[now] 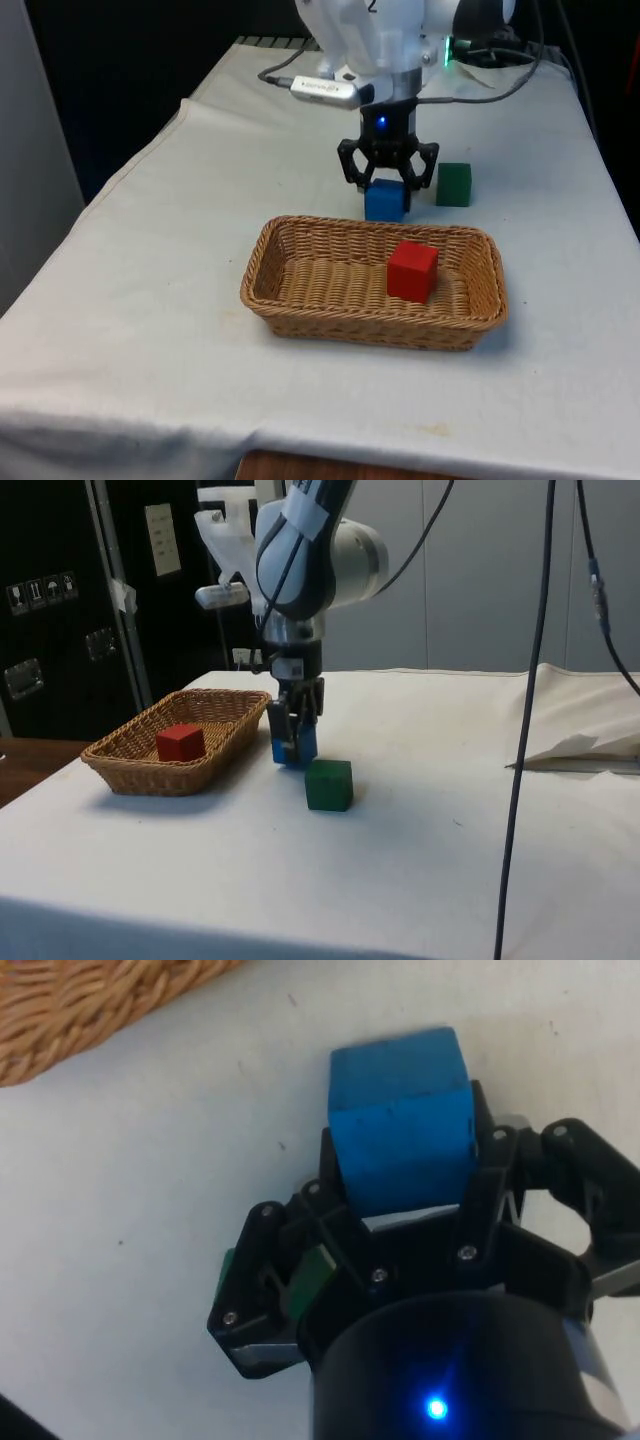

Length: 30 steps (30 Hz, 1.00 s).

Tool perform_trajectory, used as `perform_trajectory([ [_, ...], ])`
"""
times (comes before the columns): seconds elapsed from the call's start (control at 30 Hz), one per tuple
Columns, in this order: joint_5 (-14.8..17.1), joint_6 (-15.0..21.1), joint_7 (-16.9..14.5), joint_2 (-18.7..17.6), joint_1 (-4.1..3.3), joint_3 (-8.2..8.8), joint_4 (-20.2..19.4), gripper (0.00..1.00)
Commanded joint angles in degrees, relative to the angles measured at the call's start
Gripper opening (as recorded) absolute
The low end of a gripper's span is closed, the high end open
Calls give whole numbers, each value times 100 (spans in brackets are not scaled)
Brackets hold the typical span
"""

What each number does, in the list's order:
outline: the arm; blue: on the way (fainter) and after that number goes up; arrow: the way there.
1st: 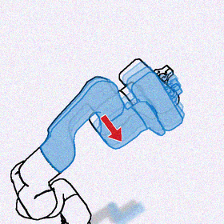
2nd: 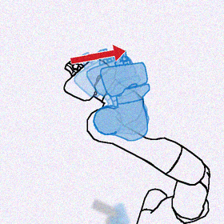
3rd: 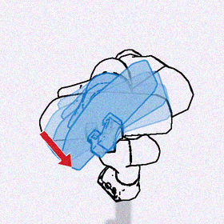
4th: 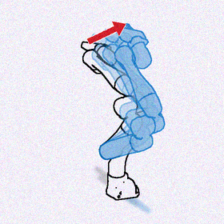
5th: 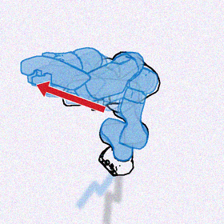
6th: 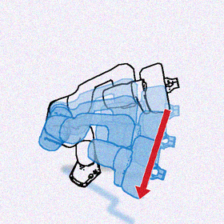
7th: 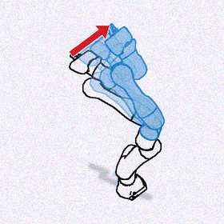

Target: Pick up exactly two blocks and place them into the basket.

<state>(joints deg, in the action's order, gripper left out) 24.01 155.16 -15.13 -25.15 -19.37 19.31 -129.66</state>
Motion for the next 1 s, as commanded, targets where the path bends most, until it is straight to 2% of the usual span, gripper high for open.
perform_trajectory([
  [0.0, -57, -46, 34, 149, -34, 57, -74, 8],
  [0.23, -201, -183, 80, 498, -40, 120, -149, 7],
  [0.27, -109, -155, 11, 487, 0, 57, -132, 7],
  [0.3, -212, -201, 80, 533, -40, 126, -149, 7],
  [0.4, -275, -275, 46, 699, -23, 172, -155, 7],
  [0.53, -309, -372, -69, 825, -6, 241, -126, 7],
  [0.57, -235, -338, -103, 825, 0, 218, -126, 7],
  [0.6, -315, -430, -143, 877, 11, 275, -92, 7],
  [0.77, -292, -596, -332, 951, 34, 372, 34, 7],
  [0.9, -264, -819, -498, 945, 46, 470, 246, 7],
  [0.93, -264, -751, -464, 940, 23, 476, 206, 7],
  [0.97, -264, -865, -533, 928, 52, 481, 298, 7],
])
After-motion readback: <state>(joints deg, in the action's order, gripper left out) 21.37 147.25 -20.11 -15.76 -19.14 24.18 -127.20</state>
